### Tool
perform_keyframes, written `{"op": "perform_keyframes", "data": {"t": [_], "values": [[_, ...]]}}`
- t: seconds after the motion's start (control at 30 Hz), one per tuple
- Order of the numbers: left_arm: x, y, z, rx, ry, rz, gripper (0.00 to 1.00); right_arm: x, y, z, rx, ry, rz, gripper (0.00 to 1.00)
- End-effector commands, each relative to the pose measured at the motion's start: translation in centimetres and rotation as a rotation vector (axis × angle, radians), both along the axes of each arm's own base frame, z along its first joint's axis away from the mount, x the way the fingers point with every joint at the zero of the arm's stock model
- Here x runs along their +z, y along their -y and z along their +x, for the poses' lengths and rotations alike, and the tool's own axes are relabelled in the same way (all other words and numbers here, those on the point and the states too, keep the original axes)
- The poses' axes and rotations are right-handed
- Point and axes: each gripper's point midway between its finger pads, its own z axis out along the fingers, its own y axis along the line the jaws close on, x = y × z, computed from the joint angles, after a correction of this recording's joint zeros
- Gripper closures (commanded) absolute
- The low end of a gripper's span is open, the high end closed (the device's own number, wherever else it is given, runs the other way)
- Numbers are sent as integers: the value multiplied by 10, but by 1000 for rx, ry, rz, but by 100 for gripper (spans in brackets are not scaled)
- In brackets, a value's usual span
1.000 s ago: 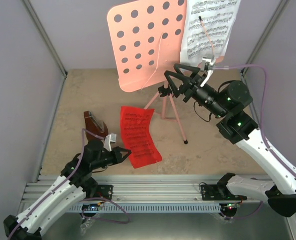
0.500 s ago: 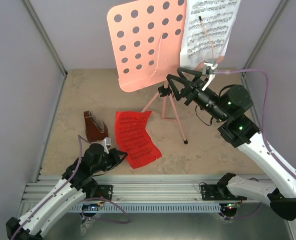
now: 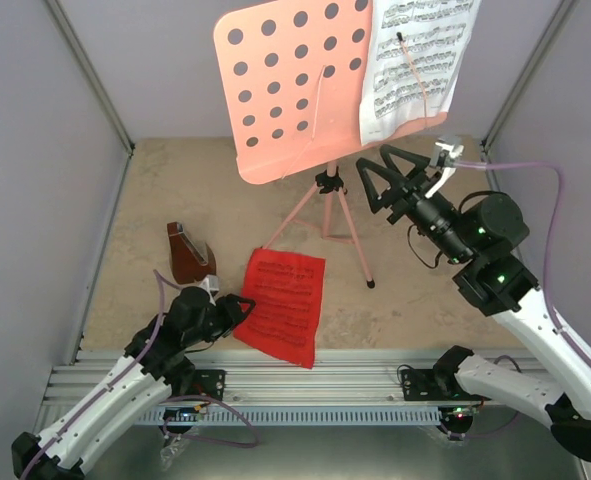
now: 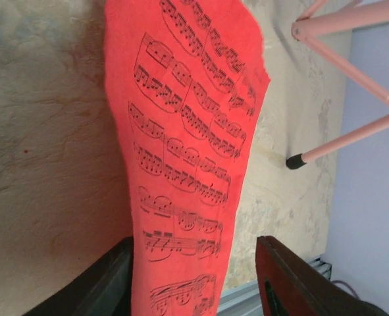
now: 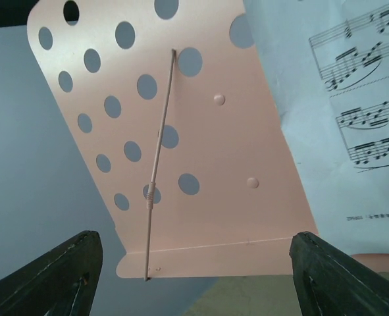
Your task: Pack up the instrument practice props
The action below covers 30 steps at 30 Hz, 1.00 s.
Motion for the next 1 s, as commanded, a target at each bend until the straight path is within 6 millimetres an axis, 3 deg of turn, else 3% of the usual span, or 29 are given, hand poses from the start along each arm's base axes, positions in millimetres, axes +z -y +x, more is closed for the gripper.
{"op": "perform_keyframes", "data": {"t": [0.0, 0.17, 0.23, 0.37, 0.47, 0.5, 0.53, 0.6, 0.7, 0.77, 0.87, 0.97], "values": [[17, -4, 8, 27, 42, 26, 43, -3, 18, 1, -89, 6, -15, 20], [45, -18, 19, 109, 115, 51, 9, -23, 35, 3, -177, -29, -62, 18], [58, -25, 24, 147, 151, 63, 2, -36, 41, 5, -216, -51, -88, 18], [88, -38, 31, 208, 232, 85, 1, -66, 55, 8, -286, -100, -148, 17], [106, -38, 35, 202, 306, 88, 1, -98, 55, 6, -284, -112, -224, 15], [115, -34, 36, 181, 344, 74, 1, -123, 50, 6, -264, -119, -269, 14], [121, -28, 37, 151, 375, 64, 1, -130, 47, 3, -243, -106, -276, 13], [127, -14, 39, 85, 424, 38, 1, -180, 38, 0, -185, -137, -315, 11], [128, 6, 45, -3, 459, 34, 1, -221, 26, 0, -115, -169, -295, 11], [136, 14, 54, -48, 476, 81, 1, -236, 23, 5, -109, -185, -274, 11], [168, 20, 70, -111, 547, 104, 0, -251, 15, 16, -79, -190, -309, 11], [194, 12, 92, -125, 608, 133, 0, -269, 9, 36, -71, -238, -375, 11]]}}
